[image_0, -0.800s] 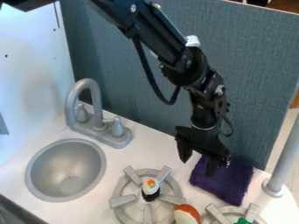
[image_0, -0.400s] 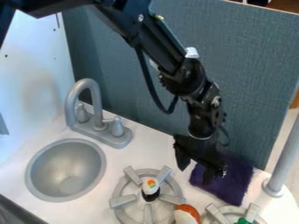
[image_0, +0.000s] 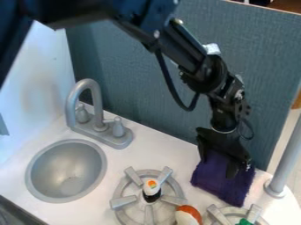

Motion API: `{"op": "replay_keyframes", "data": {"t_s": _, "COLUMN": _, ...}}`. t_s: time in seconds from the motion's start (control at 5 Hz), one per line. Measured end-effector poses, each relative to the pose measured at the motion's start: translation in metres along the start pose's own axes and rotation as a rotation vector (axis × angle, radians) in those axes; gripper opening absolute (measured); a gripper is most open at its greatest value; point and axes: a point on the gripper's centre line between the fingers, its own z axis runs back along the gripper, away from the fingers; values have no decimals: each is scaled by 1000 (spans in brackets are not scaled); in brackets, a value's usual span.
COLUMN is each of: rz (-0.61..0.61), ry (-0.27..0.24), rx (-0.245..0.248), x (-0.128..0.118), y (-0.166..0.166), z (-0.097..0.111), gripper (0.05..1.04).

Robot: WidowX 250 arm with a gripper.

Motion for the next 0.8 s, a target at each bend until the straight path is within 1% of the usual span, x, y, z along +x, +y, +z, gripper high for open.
{"op": "replay_keyframes", "data": {"t_s": 0.2, "rz": -19, "ry": 26, "rx": -7, "x": 6, "y": -1, "z": -25, "gripper": 1000}}
{"op": "replay_keyframes", "data": {"t_s": 0.4, "rz": -10, "ry": 15, "rx": -2, "x": 12, "y": 0, "z": -34, "gripper": 1000}}
{"op": "replay_keyframes", "data": {"t_s": 0.6, "rz": -1, "ry": 17, "rx": 22, "x": 16, "y": 4, "z": -43, "gripper": 1000}}
{"op": "replay_keyframes", "data": {"t_s": 0.8, "rz": 13, "ry": 53, "rx": 62, "x": 16, "y": 10, "z": -48, "gripper": 1000}}
